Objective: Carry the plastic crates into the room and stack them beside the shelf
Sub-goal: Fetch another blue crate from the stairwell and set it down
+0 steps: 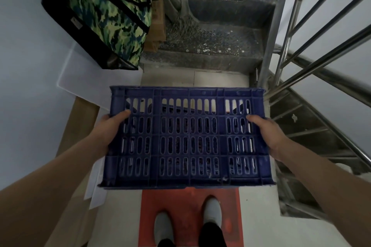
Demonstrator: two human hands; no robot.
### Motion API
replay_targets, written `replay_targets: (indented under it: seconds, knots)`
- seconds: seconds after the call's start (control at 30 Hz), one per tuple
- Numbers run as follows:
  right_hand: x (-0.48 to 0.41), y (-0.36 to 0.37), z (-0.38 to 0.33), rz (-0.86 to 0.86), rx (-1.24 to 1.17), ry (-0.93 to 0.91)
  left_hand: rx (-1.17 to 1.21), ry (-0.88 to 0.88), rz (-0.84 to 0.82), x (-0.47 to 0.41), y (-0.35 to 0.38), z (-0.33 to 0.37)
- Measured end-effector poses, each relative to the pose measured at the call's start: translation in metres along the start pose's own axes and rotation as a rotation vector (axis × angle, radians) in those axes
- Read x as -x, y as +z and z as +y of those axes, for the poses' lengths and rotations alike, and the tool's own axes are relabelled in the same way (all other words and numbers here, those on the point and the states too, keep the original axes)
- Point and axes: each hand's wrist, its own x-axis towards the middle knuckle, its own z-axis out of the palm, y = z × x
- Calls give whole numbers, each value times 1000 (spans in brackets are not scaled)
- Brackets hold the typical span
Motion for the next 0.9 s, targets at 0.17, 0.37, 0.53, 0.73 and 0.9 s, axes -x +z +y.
replay_targets:
  seconds: [0.17, 0.37, 0.53, 0.73, 0.9]
  knots:
    - [10, 0, -2, 26, -125, 24, 108, -39, -4, 7, -1, 5]
    - [27, -13, -8, 68, -247, -9, 236, 22, 26, 28, -16, 16]
    - [60, -10, -32, 37, -235, -35, 220, 97, 1, 66, -8, 37]
    - [65, -12, 3, 114, -225, 85, 197, -47, 51, 76, -21, 4]
    - [82, -18, 22, 122, -224, 215, 201, -89, 57, 90, -29, -17]
